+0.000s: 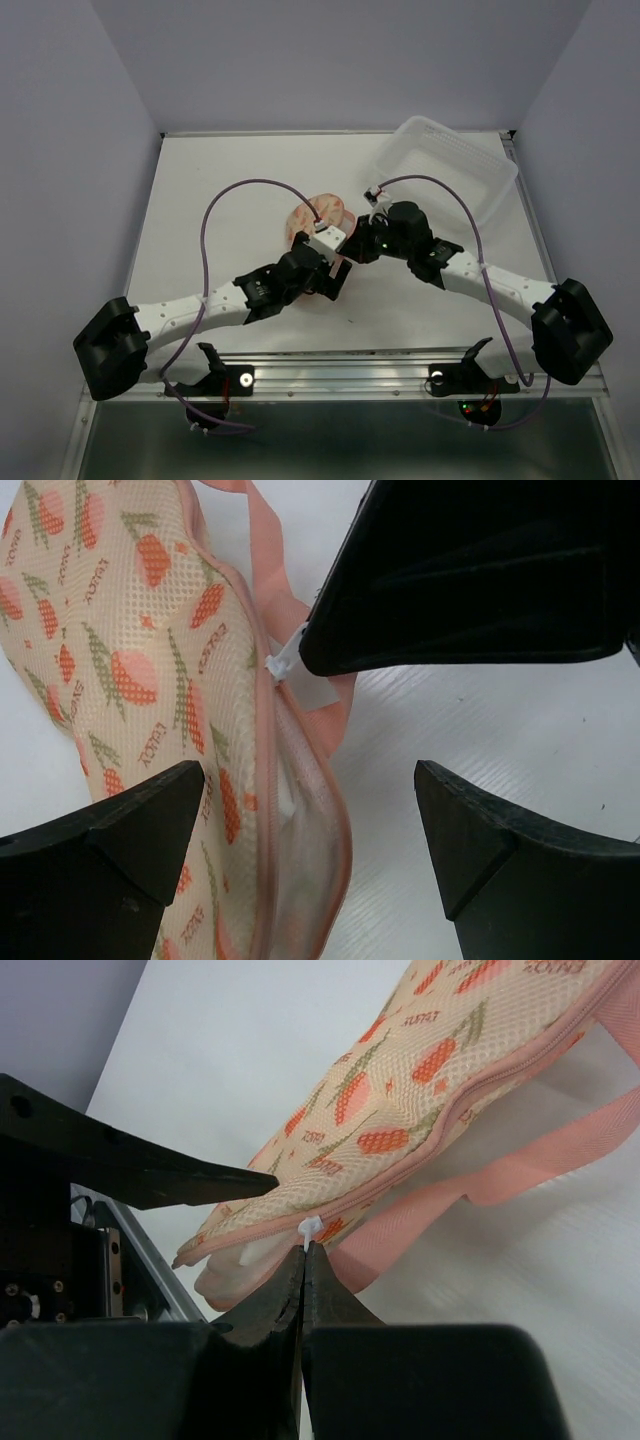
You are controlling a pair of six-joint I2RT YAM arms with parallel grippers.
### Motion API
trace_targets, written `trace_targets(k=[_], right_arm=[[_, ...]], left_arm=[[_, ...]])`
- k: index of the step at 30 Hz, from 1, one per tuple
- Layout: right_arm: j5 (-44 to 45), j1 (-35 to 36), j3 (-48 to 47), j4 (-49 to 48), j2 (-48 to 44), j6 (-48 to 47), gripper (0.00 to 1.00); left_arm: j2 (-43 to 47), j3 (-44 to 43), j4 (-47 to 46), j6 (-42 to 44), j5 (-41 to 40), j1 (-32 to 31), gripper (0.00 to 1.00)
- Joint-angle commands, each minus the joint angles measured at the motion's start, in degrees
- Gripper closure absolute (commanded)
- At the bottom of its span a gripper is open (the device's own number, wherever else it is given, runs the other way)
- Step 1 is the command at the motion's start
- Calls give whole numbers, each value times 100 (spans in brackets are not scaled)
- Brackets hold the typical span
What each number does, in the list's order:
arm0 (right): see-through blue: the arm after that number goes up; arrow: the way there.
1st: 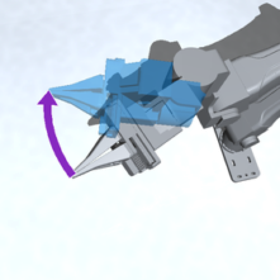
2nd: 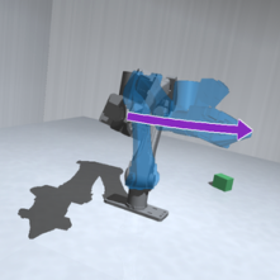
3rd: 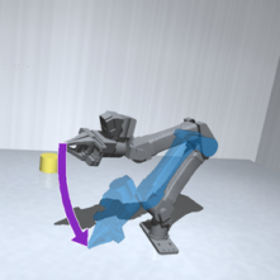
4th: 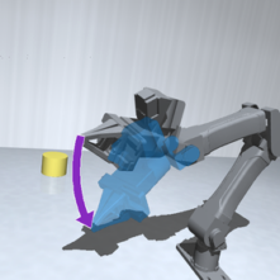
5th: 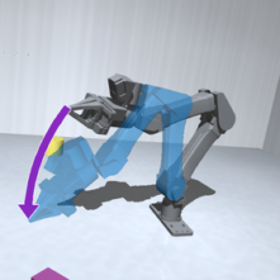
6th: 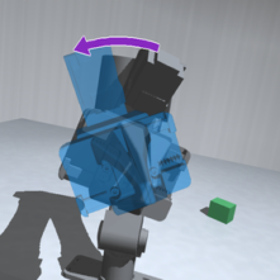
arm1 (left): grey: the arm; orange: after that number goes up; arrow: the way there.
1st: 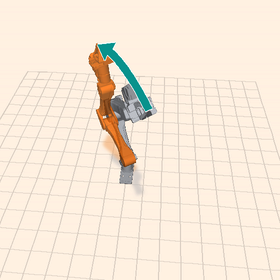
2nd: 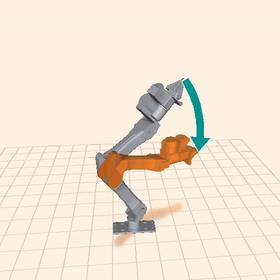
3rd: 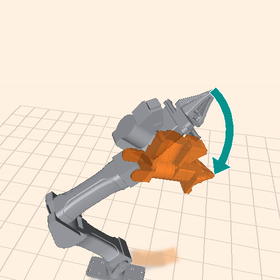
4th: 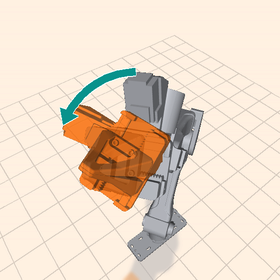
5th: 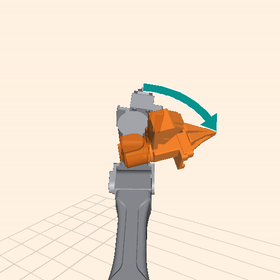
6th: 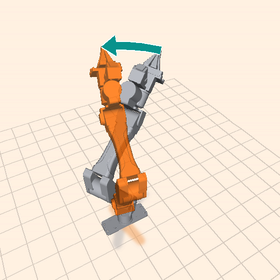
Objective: Unzip the laundry bag and remove the bra
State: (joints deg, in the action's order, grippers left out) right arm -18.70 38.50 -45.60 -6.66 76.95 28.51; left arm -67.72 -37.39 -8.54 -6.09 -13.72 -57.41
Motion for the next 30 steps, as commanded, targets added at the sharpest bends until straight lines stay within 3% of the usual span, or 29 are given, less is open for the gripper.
trace_targets(k=[1, 3, 5, 6, 8, 10, 18, 25, 30], right_arm=[[173, 79, -343, -196, -57, 14, 99], [200, 131, -370, -187, -39, 23, 99], [191, 131, -379, -187, -48, 14, 99], [200, 131, -379, -187, -74, 23, 99], [243, 131, -370, -178, -118, -3, 99], [340, 131, -335, -135, -189, -56, 99], [1808, -61, -458, 243, -250, -513, 99], [2045, -1439, -634, 349, -40, -92, 99], [1609, -1750, -827, 306, 127, -48, 99]], left_arm=[[-214, -383, -228, 99, -184, -86, 2], [-346, -445, -228, 108, -272, -130, 10], [-531, -489, -131, 73, -412, -157, 37], [-627, -515, -96, 38, -456, -148, 65], [-681, -515, 9, 11, -500, -148, 85], [-663, -463, 62, -50, -536, -148, 98], [-154, -76, 229, -261, -562, -183, 100], [391, 153, 387, -472, -597, -183, 100], [506, 205, 581, -770, -842, -183, 100]])
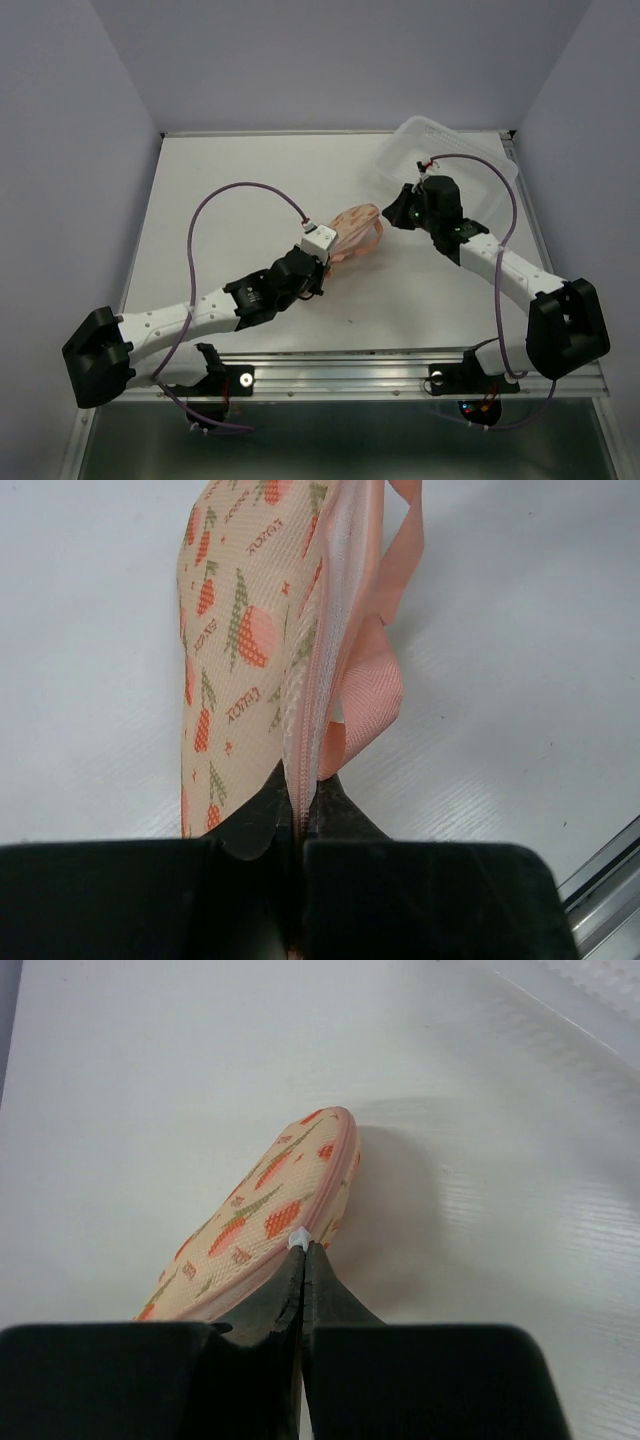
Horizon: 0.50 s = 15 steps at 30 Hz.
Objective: Unzip the laundry bag and remove the bra
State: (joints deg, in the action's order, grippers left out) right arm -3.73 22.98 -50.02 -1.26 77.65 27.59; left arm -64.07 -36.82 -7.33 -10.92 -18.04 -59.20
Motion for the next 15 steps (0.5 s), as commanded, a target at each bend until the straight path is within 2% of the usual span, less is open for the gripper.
trace_targets(k=[1, 3, 5, 7, 8, 10, 15], right_arm=[[-230, -198, -377, -296, 49, -8, 99], [-556, -198, -316, -541, 31, -52, 99], [-805, -198, -175, -630, -4, -35, 99], [-910, -119, -61, -709, -48, -87, 99], [-937, -14, 70, -744, -109, -122, 99], [-928, 196, 246, -779, -188, -140, 99], [-770, 654, 616, -990, -417, 26, 99]], left_arm=[[158, 149, 574, -340, -489, -4, 100], [158, 140, 680, -472, -760, 5, 98], [159, 122, 724, -560, -902, 5, 80], [115, 26, 725, -604, -1104, 22, 55], [88, -44, 725, -605, -1183, 40, 27], [27, -115, 716, -526, -1228, 49, 3], [-35, -361, 488, -253, -1044, 49, 1]])
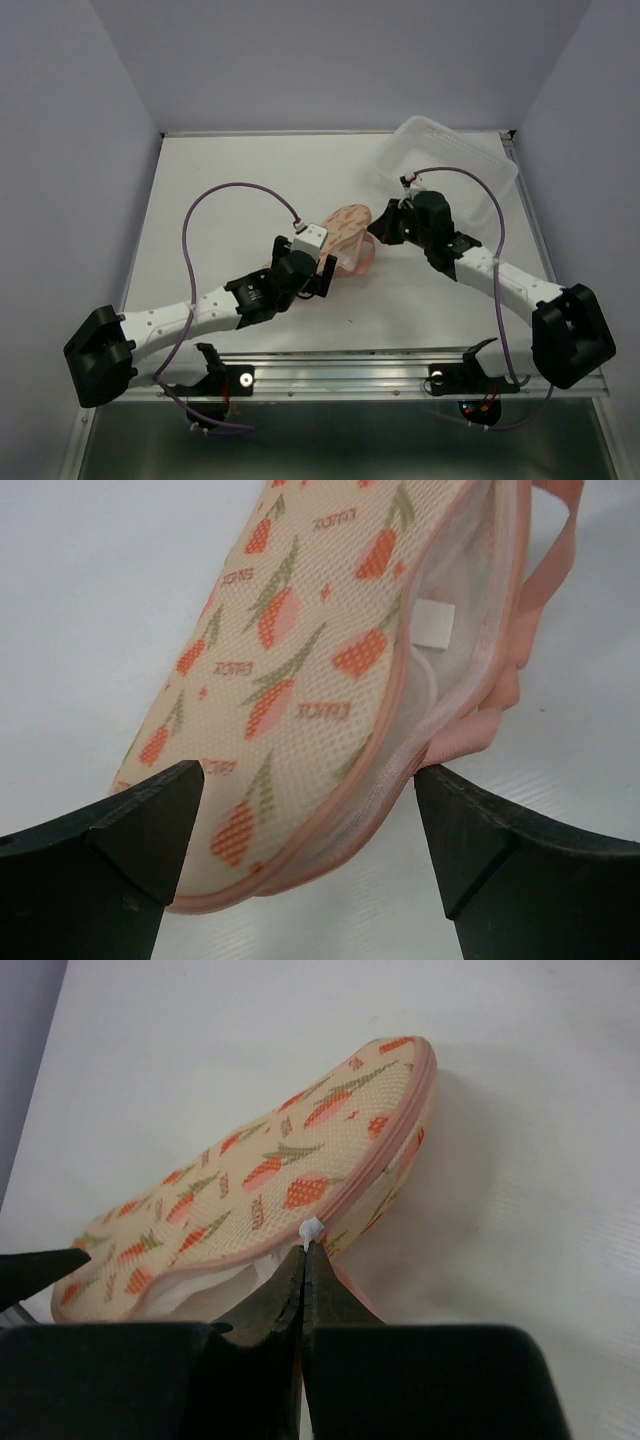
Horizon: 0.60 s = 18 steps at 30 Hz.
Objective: Unzip the laundry bag and remove the bra
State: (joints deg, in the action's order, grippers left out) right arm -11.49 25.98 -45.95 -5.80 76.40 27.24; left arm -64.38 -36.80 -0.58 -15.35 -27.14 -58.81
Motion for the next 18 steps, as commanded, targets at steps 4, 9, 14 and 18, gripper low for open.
trace_targets(k=[4, 9, 14, 18], right_arm=[[269, 899, 341, -615, -363, 219, 99], [331, 1226, 350, -685, -424, 369, 99], [287, 1296, 280, -659, -389, 352, 99], [200, 1349, 219, -659, -328, 360, 99]], left_arm=[[-30, -477, -547, 480, 199, 10, 1], [-163, -618, -698, 727, 533, 10, 1], [-469, -566, -1066, 1016, 692, 1, 1], [-812, -601, -1199, 1069, 605, 10, 5]])
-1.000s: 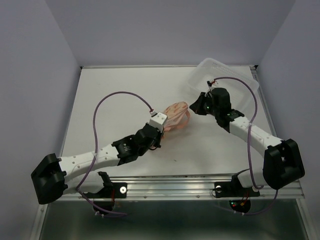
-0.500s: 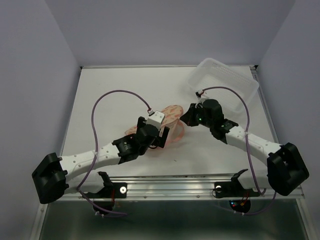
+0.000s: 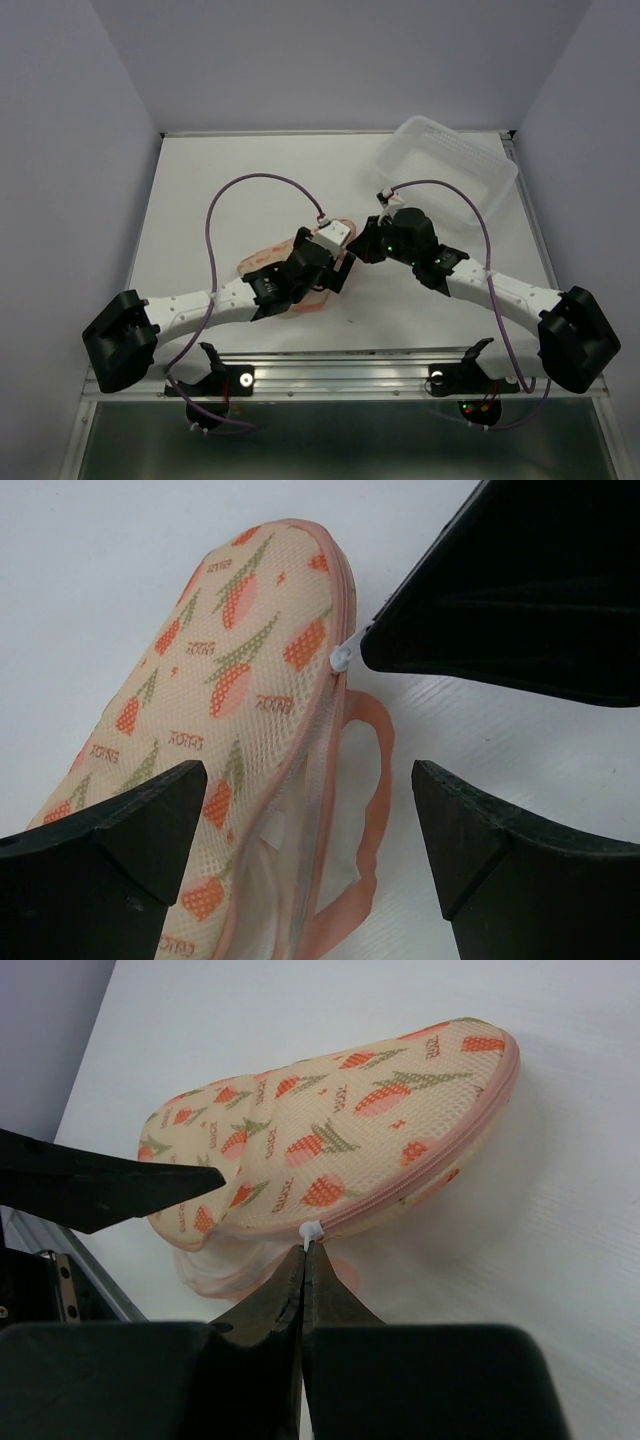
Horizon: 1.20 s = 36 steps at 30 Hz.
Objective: Unzip the laundry bag and remove the bra
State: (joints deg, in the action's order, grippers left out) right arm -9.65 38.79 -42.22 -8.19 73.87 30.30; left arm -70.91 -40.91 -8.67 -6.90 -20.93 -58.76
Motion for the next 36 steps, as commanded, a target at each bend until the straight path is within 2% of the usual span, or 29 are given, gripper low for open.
trace_targets(k=[1, 6, 9, 12, 14, 21, 25, 30, 34, 36], right_arm=[[7, 68, -164, -429, -83, 54, 99], [-19, 121, -190, -429, -74, 54, 99], [-19, 121, -182, -438, -48, 81, 99], [85, 121, -164, -430, -74, 63, 99], [365, 121, -146, -360, -126, -7, 99], [1350, 121, -278, -8, -136, -174, 99], [1773, -353, -331, 141, -153, -139, 99], [1599, -1389, -384, 194, -101, 151, 99], [1370, -1523, -419, 195, -56, 107, 99], [1020, -1523, -366, 186, -144, 20, 99]], left_arm=[[-290, -207, -399, 250, -51, 5, 5], [-616, -277, -601, 408, -385, 23, 19], [-844, -409, -610, 531, -517, 32, 32], [-1029, -445, -610, 558, -561, 40, 79], [-1065, -384, -601, 558, -579, 40, 98], [-802, -137, -548, 443, -440, 40, 100], [-565, -32, -496, 365, -369, 40, 100], [-380, -14, -285, 285, -272, 40, 100], [-318, -49, -109, 373, -499, 32, 100], [-335, -67, -57, 504, -858, 84, 100]])
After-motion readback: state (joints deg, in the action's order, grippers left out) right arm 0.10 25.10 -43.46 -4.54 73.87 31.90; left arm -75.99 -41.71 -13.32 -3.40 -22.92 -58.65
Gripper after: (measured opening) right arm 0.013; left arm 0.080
